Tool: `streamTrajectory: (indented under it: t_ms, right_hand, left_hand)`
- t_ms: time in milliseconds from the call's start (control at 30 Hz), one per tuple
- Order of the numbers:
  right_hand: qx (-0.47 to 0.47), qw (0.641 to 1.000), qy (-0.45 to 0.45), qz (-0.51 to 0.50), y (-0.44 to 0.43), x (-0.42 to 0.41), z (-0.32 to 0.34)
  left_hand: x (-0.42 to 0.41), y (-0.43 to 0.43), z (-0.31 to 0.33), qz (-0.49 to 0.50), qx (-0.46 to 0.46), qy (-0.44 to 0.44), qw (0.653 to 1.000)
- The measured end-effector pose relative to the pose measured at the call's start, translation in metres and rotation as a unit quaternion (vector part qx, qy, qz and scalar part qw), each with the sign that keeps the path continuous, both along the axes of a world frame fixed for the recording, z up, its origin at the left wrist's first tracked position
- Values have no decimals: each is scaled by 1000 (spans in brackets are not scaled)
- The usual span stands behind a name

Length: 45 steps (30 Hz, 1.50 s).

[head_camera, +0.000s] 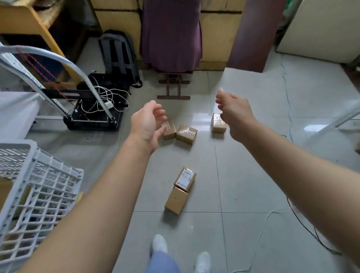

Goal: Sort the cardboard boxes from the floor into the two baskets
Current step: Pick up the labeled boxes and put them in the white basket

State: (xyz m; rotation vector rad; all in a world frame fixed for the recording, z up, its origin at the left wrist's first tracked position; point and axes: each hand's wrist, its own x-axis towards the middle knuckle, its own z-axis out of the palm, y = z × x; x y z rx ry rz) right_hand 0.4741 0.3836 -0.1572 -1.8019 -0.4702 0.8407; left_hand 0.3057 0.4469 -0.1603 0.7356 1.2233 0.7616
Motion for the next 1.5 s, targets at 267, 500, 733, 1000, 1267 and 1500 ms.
streamTrajectory:
  t_ms: [267,500,733,1000,1267,1500]
  right_hand:
    - [-21,999,-10,-43,60,58,5]
    - [-34,998,-15,-57,107,124,-13]
    - [-63,997,4,37,171,195,-72]
    - [-153,972,27,178,245,268,-203]
    - [-182,975,20,127,305,364,-358]
    - [-227,960,-27,164,314,444,-517]
  left_hand:
    - [52,64,-8,-10,0,0,1000]
    - [138,104,-18,-65,-22,-22,997]
    - [196,158,-66,24,-52,-4,998]
    - [269,205,-190,129,-137,45,981]
    - [360,254,-338,76,-149,82,982]
    - [468,244,-511,4,-246,63,967]
